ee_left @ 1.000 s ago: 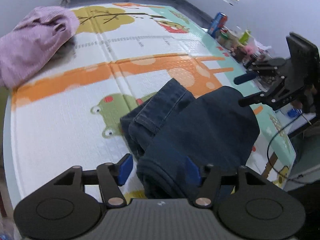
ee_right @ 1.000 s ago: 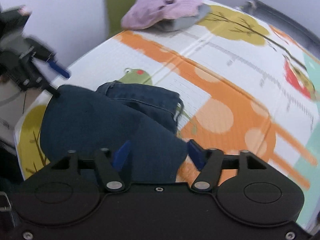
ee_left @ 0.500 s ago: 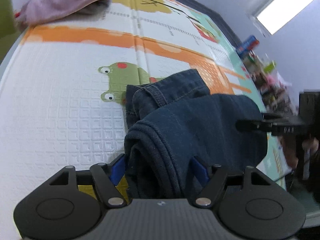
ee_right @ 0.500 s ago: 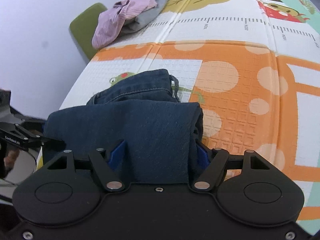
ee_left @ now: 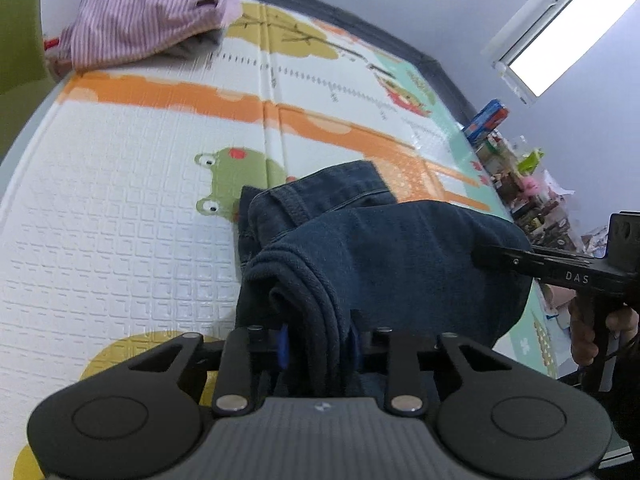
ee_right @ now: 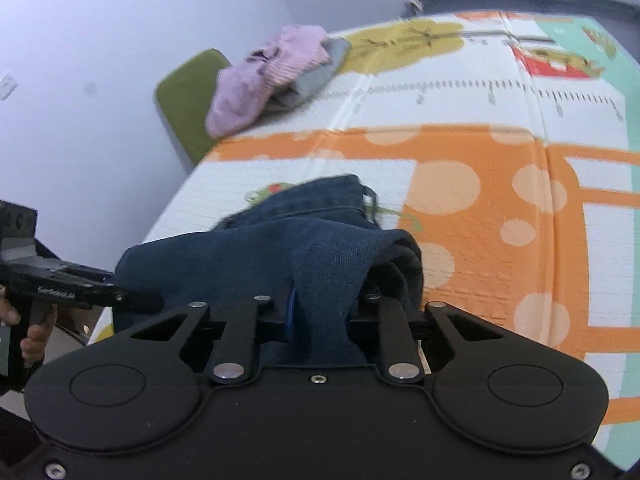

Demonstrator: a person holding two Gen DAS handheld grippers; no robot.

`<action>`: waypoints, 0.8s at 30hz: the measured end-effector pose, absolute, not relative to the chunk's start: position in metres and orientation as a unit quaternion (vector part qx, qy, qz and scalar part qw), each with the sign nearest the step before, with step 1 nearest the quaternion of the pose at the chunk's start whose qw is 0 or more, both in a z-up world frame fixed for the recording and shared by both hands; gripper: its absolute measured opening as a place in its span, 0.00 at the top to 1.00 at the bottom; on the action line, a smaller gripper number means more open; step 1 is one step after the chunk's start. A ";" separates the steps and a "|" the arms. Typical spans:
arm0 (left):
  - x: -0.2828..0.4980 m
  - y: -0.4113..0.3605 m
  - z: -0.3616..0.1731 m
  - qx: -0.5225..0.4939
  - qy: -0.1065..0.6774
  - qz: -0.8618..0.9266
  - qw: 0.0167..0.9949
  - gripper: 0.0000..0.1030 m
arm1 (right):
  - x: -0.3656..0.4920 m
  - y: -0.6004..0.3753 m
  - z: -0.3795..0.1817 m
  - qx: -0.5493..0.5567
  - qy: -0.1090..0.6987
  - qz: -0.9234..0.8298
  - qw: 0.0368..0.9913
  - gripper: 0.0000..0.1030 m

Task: Fold clothes
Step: 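Lower the folded jeans onto the mat with both grippers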

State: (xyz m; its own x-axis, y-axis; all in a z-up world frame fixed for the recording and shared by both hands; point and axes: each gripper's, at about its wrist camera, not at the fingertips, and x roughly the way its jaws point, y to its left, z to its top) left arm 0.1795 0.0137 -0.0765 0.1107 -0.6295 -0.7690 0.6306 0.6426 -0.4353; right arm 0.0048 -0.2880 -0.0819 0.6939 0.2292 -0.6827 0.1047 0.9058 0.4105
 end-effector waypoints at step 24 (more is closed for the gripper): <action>0.242 0.016 -0.080 -0.079 0.509 -0.366 0.775 0.67 | 0.062 -0.300 -0.054 0.221 0.352 0.026 0.909 0.84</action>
